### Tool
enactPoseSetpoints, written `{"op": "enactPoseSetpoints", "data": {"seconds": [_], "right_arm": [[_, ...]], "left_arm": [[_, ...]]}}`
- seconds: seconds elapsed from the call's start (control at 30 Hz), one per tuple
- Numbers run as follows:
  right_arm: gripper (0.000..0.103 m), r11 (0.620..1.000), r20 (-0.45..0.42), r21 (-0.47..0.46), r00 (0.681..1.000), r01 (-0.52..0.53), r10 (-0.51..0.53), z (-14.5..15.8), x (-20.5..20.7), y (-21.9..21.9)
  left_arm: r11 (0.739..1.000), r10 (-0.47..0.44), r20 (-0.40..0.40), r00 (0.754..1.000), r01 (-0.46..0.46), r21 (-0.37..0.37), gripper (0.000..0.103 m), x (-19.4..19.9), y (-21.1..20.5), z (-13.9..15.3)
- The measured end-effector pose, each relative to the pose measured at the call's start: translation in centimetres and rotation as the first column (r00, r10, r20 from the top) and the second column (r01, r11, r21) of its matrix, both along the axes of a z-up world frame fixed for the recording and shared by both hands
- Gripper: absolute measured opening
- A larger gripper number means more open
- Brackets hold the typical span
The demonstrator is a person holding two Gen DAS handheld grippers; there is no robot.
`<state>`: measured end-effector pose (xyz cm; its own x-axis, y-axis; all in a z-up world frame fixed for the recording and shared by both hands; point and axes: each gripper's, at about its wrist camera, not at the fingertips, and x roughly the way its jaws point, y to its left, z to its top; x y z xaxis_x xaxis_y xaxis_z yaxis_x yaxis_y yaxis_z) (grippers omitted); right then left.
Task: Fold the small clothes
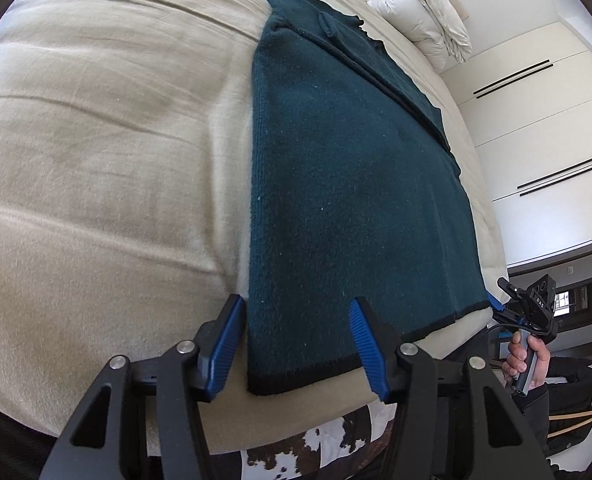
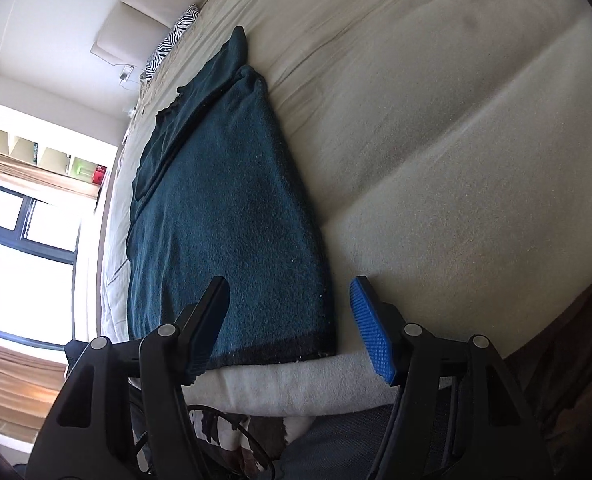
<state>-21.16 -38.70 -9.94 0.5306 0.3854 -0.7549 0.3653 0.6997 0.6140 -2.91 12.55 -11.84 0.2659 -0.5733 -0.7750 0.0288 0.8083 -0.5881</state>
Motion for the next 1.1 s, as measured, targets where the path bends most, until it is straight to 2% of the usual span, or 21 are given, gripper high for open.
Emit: {"op": "enactPoseSetpoints", "data": {"seconds": [0.1,0.3,0.4,0.43,0.5,0.6,0.83,1.1], "right_arm": [[0.057,1.0,-0.021,-0.01,0.999,-0.03,0.03,-0.2,0.2,0.3],[0.034,0.999,-0.088,0.0,0.995,-0.048,0.048,-1.1,0.7,0.2],[0.032,0.999,-0.095,0.02,0.994,-0.049,0.051,-1.3,0.6,-0.1],[0.029,0.998,-0.1,0.016,0.993,-0.055,0.056,-1.3,0.6,0.0],[0.021,0.998,-0.107,0.009,0.992,-0.064,0.065,-1.3,0.6,0.1],[0.01,0.997,-0.107,0.008,0.991,-0.075,0.075,-1.4,0.5,0.4],[0.007,0.997,-0.066,-0.011,0.995,-0.079,0.078,-0.5,0.2,0.9],[0.006,0.996,0.016,0.019,0.996,-0.087,0.087,1.8,0.2,1.6]], "left_arm": [[1.0,-0.003,-0.013,1.0,0.003,0.007,0.04,-0.1,0.0,-0.2],[1.0,-0.01,-0.026,1.0,0.01,-0.004,0.038,-0.5,0.1,-0.3],[1.0,-0.023,-0.028,0.999,0.023,0.005,0.036,-0.7,0.0,-0.3],[1.0,-0.025,-0.03,0.999,0.025,0.012,0.033,-0.8,0.0,-0.4],[1.0,-0.023,-0.043,0.999,0.024,0.017,0.012,-0.8,0.1,-0.6],[1.0,-0.018,-0.048,0.999,0.018,-0.004,0.009,-1.0,0.5,-0.9],[1.0,0.005,-0.019,1.0,-0.005,-0.028,0.008,-1.4,0.9,-0.2],[0.987,0.045,0.029,0.999,-0.04,-0.159,0.007,-1.3,2.1,1.8]]}}
